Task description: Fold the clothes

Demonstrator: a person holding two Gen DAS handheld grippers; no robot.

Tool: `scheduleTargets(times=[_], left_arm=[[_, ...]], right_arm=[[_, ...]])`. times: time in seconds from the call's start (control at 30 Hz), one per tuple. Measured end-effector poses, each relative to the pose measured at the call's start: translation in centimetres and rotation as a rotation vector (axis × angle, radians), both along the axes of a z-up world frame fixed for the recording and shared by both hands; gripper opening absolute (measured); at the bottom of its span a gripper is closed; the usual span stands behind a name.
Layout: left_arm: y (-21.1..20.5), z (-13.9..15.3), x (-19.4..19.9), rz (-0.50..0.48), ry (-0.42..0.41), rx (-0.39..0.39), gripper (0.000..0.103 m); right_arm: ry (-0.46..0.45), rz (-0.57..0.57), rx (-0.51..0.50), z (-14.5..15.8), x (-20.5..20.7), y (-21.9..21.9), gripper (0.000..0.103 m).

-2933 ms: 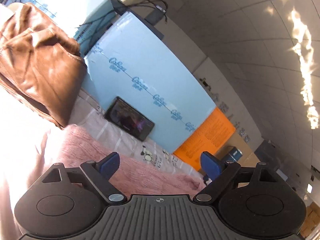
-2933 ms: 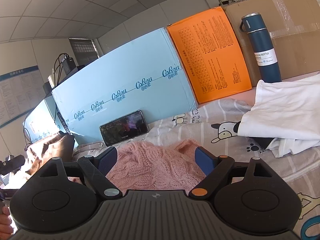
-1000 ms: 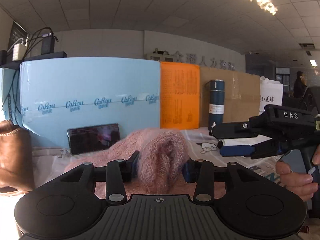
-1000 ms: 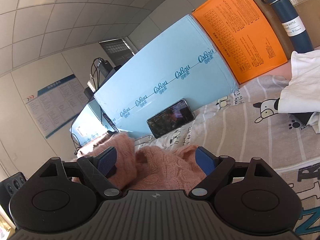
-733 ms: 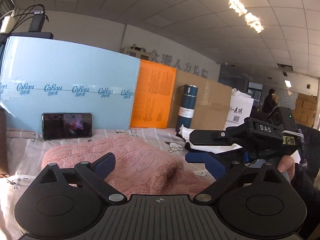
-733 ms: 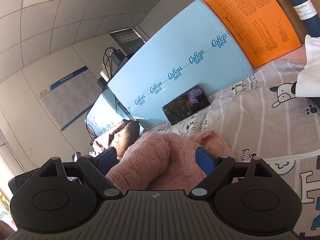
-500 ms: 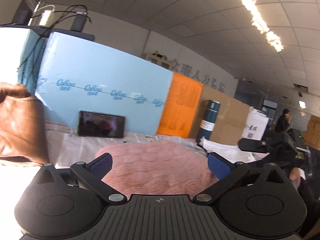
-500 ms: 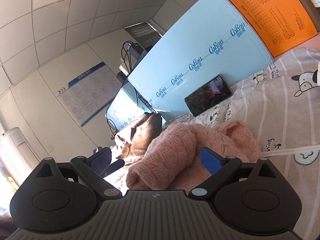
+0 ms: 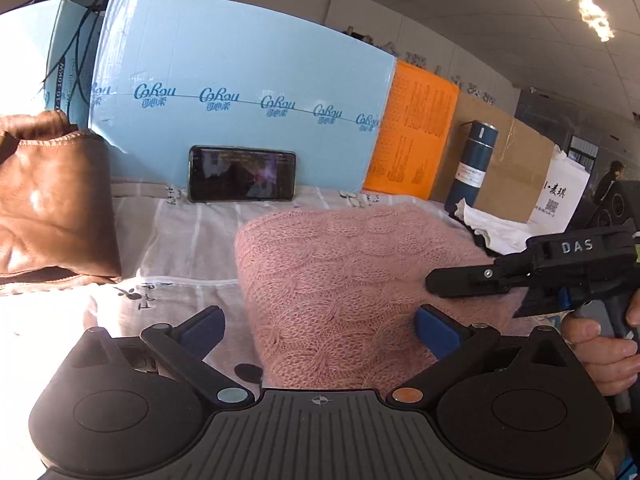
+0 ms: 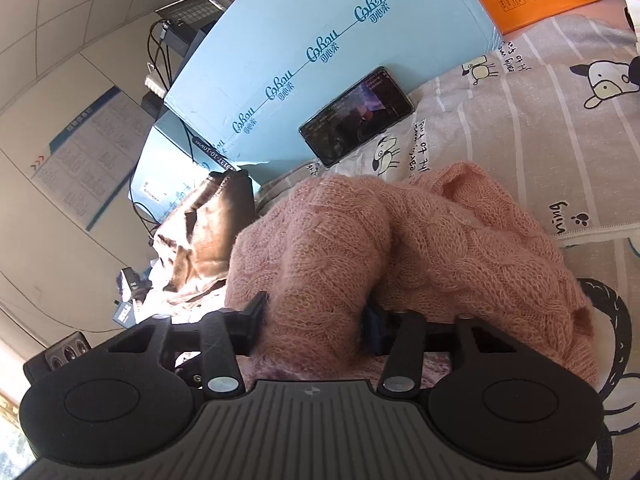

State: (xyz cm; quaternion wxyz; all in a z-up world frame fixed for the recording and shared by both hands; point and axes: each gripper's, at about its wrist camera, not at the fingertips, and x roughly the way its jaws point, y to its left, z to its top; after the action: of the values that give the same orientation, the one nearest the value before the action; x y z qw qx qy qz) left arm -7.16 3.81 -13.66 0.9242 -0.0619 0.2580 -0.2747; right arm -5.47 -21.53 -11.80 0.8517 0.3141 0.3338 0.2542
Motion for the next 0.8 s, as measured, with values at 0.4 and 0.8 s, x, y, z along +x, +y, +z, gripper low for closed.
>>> scheduleTargets(times=[0.4,0.8], left_arm=[[-2.9,1.3,4.4,0.035,-0.050,-0.058,0.102],[-2.9,-1.4,6.8,0.087,0.042,-0.086,0.103]], right_arm=[[-0.157,-0.183,0.150,1.0,-2.8,-6.9,0.020],[-0.132,-0.222,-0.089,-0.4,-2.2,-5.4,0.034]])
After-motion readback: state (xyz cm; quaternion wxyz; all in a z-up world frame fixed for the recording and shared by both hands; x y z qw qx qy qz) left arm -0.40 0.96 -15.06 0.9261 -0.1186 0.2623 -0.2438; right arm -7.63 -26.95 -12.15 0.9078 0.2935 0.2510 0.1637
